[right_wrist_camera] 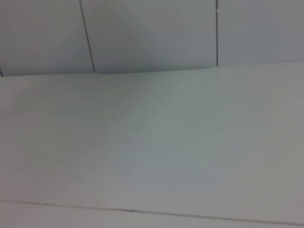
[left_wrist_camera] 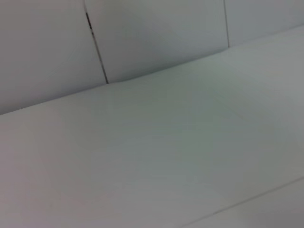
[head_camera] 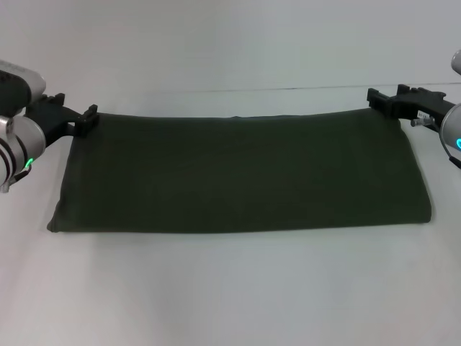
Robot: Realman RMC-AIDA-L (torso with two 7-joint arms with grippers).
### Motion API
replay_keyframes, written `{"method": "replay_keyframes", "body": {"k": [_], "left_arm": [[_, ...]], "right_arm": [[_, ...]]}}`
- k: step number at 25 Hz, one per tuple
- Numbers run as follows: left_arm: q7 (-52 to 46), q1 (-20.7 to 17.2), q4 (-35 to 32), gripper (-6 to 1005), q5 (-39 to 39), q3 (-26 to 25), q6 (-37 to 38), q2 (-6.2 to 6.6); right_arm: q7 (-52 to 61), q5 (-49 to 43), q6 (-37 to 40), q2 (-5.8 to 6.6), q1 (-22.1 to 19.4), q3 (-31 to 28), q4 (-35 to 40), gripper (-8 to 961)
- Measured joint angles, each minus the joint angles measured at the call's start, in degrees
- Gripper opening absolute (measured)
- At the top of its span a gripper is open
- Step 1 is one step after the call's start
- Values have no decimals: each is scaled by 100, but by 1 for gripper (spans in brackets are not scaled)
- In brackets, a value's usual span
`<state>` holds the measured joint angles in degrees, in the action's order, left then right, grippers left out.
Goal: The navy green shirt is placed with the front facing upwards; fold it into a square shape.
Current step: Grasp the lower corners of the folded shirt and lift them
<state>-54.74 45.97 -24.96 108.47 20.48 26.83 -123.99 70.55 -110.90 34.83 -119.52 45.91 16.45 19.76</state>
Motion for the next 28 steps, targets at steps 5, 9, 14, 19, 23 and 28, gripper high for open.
{"method": "replay_keyframes", "body": {"k": [5,9,14,19,23,28], "left_arm": [[-7,-46,0,706,-314,-4,12,-2],[-265,-139,-47,789,-628,-8,117,5],[-1052,-320,-208,863,-684,6,679,46],[-1423,-506,-346,892,-685,-9,1433,54],[-1749,-755,-424,891,-624,71,2586,151],[-2254,-1125,-779,890,-428,174,3628,174]], "right_arm": [[36,68,-50,28,35,-5,21,651],[202,85,427,58,-111,-17,123,655],[358,223,1364,67,-478,-30,423,769],[268,494,2318,16,-890,-5,719,931],[-103,482,3118,27,-1156,99,772,933],[-247,471,3838,45,-1486,340,834,936]]}}
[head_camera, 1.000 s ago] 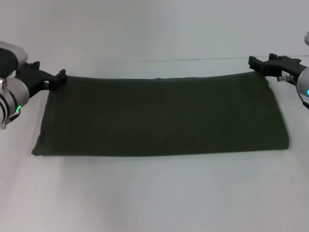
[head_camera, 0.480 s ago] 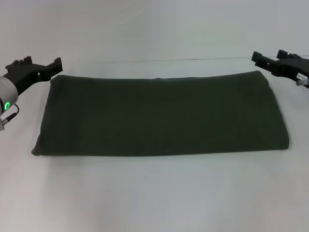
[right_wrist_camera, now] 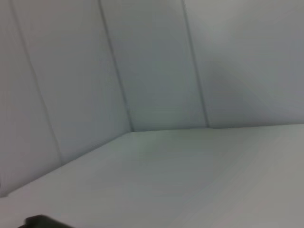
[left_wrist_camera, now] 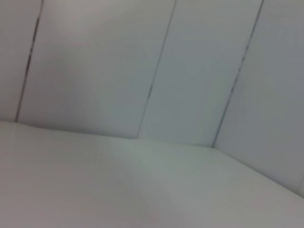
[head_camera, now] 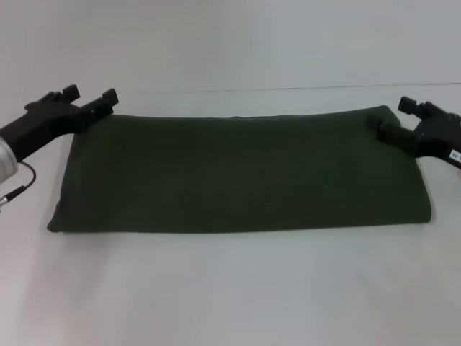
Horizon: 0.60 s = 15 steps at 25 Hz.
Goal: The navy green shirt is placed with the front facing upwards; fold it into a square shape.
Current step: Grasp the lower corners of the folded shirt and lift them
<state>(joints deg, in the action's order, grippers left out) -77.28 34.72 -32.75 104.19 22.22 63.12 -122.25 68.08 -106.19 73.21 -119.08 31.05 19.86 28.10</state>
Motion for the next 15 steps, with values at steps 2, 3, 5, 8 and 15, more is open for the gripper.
{"method": "replay_keyframes", "body": {"k": [2,3,5,8,15], "left_arm": [[-151,-106,-96,890,165,8,197,1],[-249,-148,-154,890,291,5,324,5],[-440,-243,-268,890,476,-13,575,15],[-894,-384,-538,889,621,-28,983,24],[-2035,-646,-1029,888,1001,-20,904,0]], "right_arm": [[-36,-2,197,2,-81,83,1,936],[-50,-3,267,1,-113,117,1,935],[-58,-4,340,-13,-157,148,3,934],[-58,-6,388,-35,-183,167,-20,933],[36,-7,434,-45,-211,504,-57,931]]}}
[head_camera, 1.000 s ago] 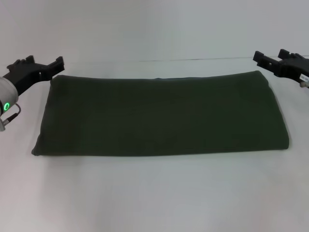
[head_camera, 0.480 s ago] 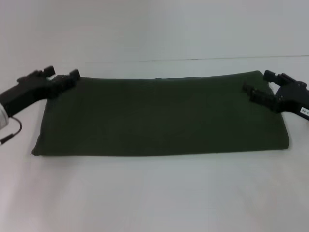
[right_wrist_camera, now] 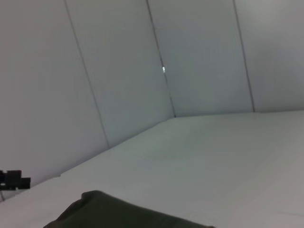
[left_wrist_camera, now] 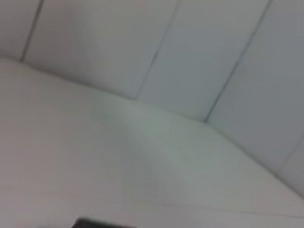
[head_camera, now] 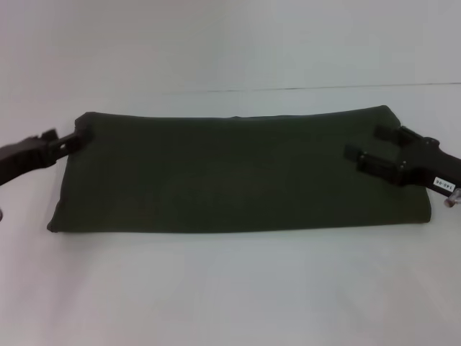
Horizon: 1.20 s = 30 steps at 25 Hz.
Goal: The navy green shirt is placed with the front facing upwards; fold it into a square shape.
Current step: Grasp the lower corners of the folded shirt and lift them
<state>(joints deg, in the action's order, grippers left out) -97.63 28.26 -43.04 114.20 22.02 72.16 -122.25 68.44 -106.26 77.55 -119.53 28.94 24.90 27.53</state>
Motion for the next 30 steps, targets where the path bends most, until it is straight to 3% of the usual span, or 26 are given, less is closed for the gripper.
{"method": "replay_keyframes", "body": {"k": [11,19,30], "left_arm": [[-40,-386,-403,887,364,-229,73,-116],[50,-236,-579,887,1662,-26,328,-61],[-226,-119,-632,888,2159,-41,224,-28]], "right_arm": [[118,32,47,0,-15,59,-10,930],[117,25,65,-8,1,76,-20,929],[117,17,69,-18,-19,77,-164,929]]}}
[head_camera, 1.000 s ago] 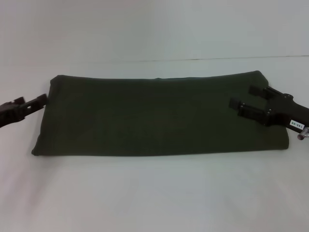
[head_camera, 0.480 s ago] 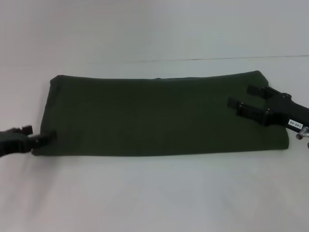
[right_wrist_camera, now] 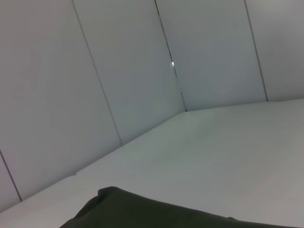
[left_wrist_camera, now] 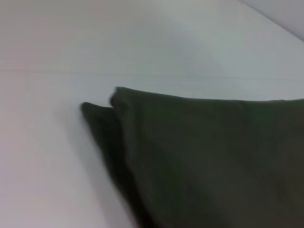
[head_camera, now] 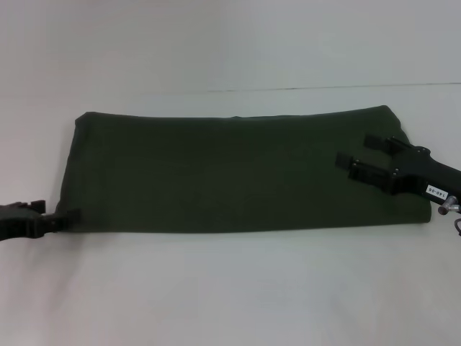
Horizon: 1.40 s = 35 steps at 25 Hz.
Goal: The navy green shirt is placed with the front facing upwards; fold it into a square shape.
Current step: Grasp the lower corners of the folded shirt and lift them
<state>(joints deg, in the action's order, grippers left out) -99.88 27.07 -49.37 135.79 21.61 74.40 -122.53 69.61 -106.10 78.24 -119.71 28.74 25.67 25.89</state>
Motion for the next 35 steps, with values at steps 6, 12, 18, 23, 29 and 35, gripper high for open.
{"method": "replay_keyframes", "body": {"k": [6,12,18,23,29,35], "left_arm": [[-62,-14,-5,888,58,19,-74,2],[-120,17,20,888,153,42,-27,2],[-168,63,64,795,194,114,-37,2],[-254,72,67,771,251,243,-67,2],[-244,55,10,716,217,248,-156,-28],[-236,122,8,586,208,249,-178,-30]], "right_arm": [[0,-4,6,0,-10,0,-17,928],[0,3,11,1,-9,0,-66,928],[0,17,11,0,-9,0,-66,927],[0,19,11,1,-9,-3,-66,927],[9,24,7,1,-69,-49,-66,927],[241,23,-92,65,-287,-56,4,928]]}}
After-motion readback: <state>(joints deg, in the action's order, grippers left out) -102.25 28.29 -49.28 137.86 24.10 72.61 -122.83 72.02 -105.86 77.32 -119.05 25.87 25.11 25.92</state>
